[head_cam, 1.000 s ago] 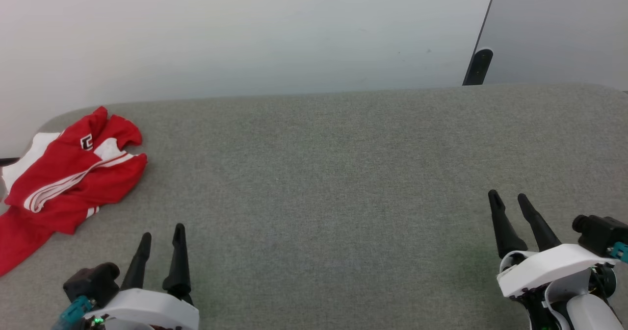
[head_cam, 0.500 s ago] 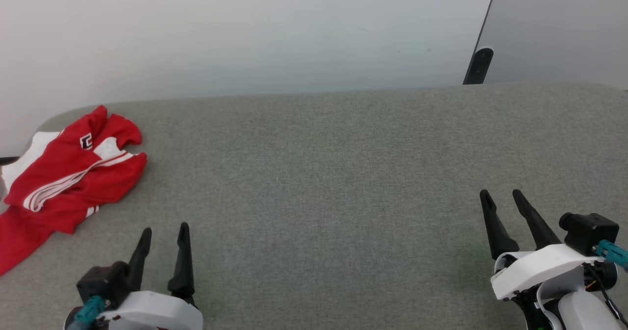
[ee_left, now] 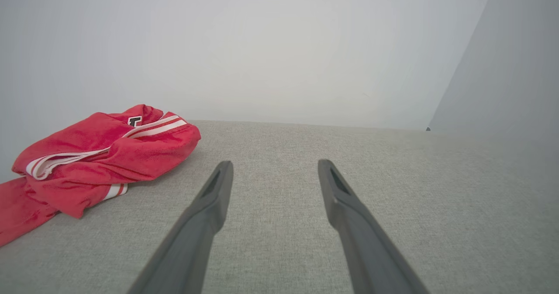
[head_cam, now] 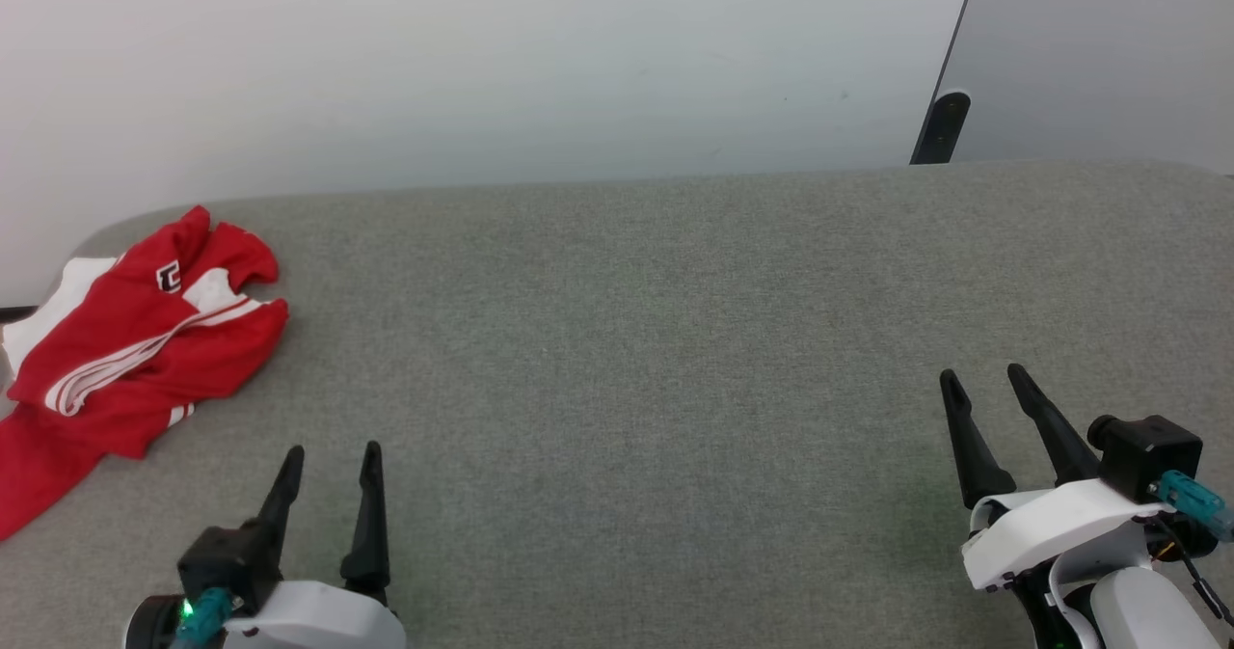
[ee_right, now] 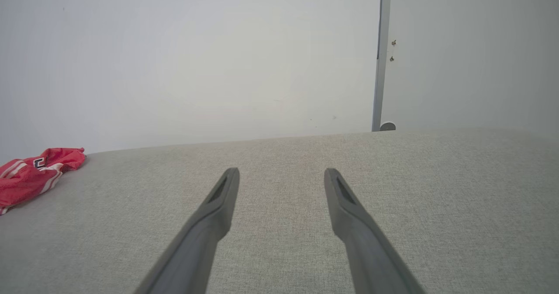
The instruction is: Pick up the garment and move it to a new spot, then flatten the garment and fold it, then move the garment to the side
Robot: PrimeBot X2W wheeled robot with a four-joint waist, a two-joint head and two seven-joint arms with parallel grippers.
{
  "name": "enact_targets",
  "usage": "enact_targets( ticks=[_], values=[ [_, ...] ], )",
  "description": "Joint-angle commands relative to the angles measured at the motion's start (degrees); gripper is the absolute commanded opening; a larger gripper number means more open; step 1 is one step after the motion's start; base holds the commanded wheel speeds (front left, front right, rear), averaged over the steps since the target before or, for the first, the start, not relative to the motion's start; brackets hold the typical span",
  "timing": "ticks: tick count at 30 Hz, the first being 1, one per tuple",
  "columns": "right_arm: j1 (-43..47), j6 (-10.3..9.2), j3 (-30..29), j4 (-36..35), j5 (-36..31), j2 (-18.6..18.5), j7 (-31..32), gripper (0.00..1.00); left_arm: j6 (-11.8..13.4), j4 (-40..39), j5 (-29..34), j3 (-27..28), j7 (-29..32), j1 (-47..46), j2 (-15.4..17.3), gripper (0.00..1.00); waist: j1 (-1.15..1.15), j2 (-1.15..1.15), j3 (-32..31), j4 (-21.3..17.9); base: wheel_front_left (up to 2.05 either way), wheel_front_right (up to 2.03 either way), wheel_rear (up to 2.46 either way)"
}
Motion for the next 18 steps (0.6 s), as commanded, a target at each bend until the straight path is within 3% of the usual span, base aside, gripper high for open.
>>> enact_targets(
  ticks=[1,14,18],
  values=[
    [-0.81,-0.06,0.05,0.01,-1.11,-0.05,-0.48,1.00,0.50,-0.39,1.04,-0.11,-0.39,0.27,0.35,1.00,0.00,0.00,-0.04,-0.03,0.00,0.00,0.00],
    [0.37,-0.07,-0.68,0.66,-5.16,0.52,-1.90,1.00,0.03,0.35,6.66,-0.85,-1.85,0.59,0.30,1.00,0.00,0.00,-0.41,0.15,0.00,0.00,0.00],
    [0.62,-0.07,-1.33,0.67,-5.25,0.95,-2.31,1.00,-0.57,0.51,5.81,0.09,-2.23,0.73,-0.63,1.00,0.00,0.00,-0.46,0.17,0.00,0.00,0.00]
  ],
)
